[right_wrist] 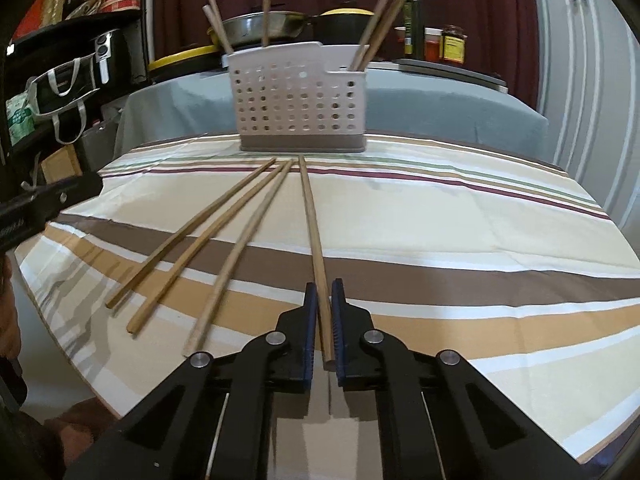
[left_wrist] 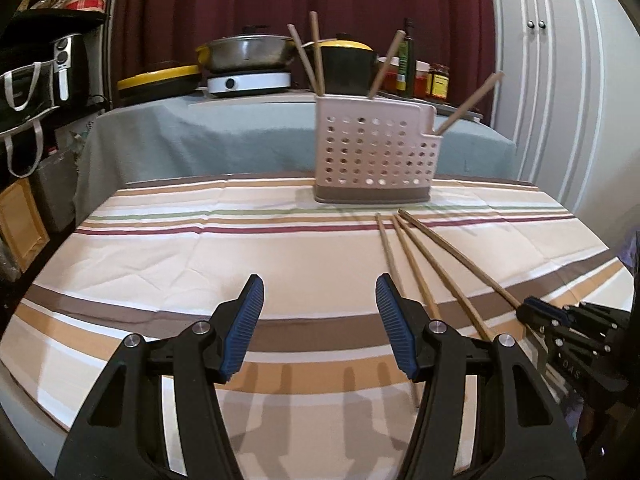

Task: Organize utensils
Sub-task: 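Close the right gripper on a chopstick while the left gripper grasps another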

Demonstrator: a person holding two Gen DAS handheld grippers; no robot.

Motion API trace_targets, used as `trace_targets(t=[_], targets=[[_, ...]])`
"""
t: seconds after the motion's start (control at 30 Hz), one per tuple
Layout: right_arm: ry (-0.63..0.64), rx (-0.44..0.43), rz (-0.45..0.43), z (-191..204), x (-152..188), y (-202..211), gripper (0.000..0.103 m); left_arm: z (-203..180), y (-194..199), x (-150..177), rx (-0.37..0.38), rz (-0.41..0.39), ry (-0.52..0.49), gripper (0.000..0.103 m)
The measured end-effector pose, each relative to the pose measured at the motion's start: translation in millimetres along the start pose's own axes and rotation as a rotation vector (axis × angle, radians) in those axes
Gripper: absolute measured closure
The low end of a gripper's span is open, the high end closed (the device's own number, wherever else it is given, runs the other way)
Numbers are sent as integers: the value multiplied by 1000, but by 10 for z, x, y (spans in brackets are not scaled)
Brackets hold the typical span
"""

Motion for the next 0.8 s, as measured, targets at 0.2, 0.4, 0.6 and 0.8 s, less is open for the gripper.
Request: trace_targets(t=[0.2,0.4,0.6,0.8], targets=[[-19,22,-7,-149,7,33,95,-237,39,159,62,20,-13,46],[-24,19,-15,-197,23,60,95,-425,12,373,118,70,-47,63],[-29,6,-19,-197,29,69,95,-451,-62,525,138,128,-44,79],[-29,-10,-23,-189,35,83,95,-435,-59,588,147,141,-33,90]])
Point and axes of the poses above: each gripper's, at about its wrist camera, not at the fingertips, and y roughly against the way its jaws point, z to its left, x to its underside, the point moved 6 cm from there along -y, roughly the way its jaws point, and after that the axes turned 13 degrees about -z, right-handed, at the moved point
